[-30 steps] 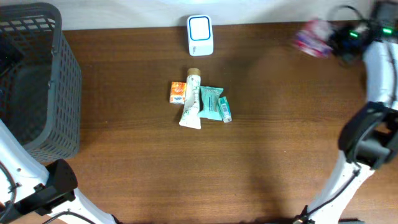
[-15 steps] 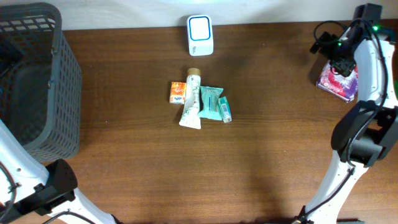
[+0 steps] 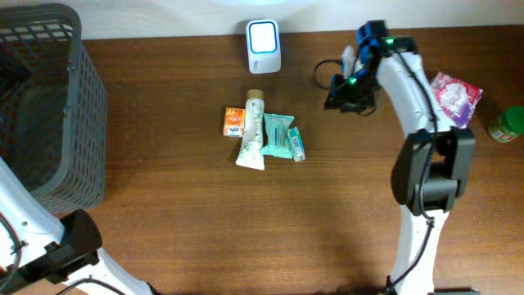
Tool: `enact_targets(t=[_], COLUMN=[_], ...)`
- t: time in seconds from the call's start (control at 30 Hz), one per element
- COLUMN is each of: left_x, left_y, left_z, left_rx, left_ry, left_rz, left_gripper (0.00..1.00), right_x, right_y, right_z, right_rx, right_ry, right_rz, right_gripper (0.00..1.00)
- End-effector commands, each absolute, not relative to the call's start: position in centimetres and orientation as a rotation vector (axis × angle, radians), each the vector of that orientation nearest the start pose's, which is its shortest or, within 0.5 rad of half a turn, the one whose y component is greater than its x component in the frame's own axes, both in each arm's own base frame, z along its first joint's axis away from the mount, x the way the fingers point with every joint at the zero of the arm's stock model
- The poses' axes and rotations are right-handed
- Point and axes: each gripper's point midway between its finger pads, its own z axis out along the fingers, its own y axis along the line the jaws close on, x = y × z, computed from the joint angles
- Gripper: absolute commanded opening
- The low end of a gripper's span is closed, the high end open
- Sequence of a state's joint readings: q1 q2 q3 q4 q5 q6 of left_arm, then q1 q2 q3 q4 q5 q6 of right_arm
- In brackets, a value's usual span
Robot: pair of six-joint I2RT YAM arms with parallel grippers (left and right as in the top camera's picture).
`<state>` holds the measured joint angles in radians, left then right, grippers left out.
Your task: Scan the item barcode
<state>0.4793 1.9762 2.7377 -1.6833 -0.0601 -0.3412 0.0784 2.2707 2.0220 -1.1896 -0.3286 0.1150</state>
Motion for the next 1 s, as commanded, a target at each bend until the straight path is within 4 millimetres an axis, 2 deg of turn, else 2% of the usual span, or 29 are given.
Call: enact_targets(t=[0.0,0.07,0.13,0.23,0.27,0.37,0.47,0.53,0.57,0.6,0.63,0.7,0.73,0.83,0.87,0.97], left_x=[35.6,35.6,35.6,35.6,35.6,35.6,35.6,35.6,35.6,35.6,35.6,35.6,35.6,35.6,35.6,35.6], left_y=[19.8,19.8,19.8,19.8,19.8,19.8,19.8,19.8,19.8,19.8,19.8,19.8,19.8,19.8,19.8,19.8], left_z=[37.6,37.6,37.6,37.6,37.6,37.6,37.6,37.6,37.6,37.6,37.6,37.6,37.6,37.6,37.6,37.6], left_rx=[-1.026,-1.026,-1.026,-1.026,-1.026,-1.026,-1.026,-1.026,-1.026,-1.026,-1.026,-1.026,-1.026,-1.026,-1.026,-1.026], left_ry=[2.264,2.264,2.264,2.264,2.264,2.264,2.263,2.263,2.264,2.264,2.264,2.264,2.264,2.264,2.264,2.264], left_rz=[0.138,0.138,0.138,0.138,0.138,0.138,0.138,0.138,0.138,0.138,0.138,0.138,0.138,0.138,0.138,0.138], left_gripper=[0.99,0.99,0.99,0.99,0.99,0.99,0.99,0.99,0.99,0.99,0.99,0.99,0.99,0.99,0.99,0.99], right_x=[44.7,43.7,43.3,42.7,42.5,40.7,40.0,39.9,40.1,40.3,40.4,41.7,42.6,45.6,45.9,45.8], right_y=[13.2,16.1,17.4,17.1,17.1,16.7,16.5,16.7,17.2,17.2,17.0,15.4,14.4,8.7,7.6,7.7], right_z=[6.7,6.6,6.5,5.6,5.4,3.4,1.8,1.6,1.7,1.7,1.7,2.2,3.2,7.8,8.3,7.9], right_rx=[-0.142,-0.253,-0.329,-0.328,-0.328,-0.326,-0.323,-0.323,-0.323,-0.324,-0.317,-0.181,-0.147,-0.004,0.029,0.045], right_ry=[3.055,3.058,3.050,3.087,3.097,3.162,3.182,3.181,3.165,3.158,3.156,3.147,3.121,2.962,2.929,2.933], right_rz=[0.439,0.443,0.432,0.411,0.410,0.400,0.403,0.417,0.460,0.459,0.446,0.281,0.189,-0.315,-0.404,-0.407], right_gripper=[0.35,0.36,0.36,0.37,0.40,0.42,0.43,0.32,0.11,0.04,0.04,0.04,0.04,0.04,0.04,0.04])
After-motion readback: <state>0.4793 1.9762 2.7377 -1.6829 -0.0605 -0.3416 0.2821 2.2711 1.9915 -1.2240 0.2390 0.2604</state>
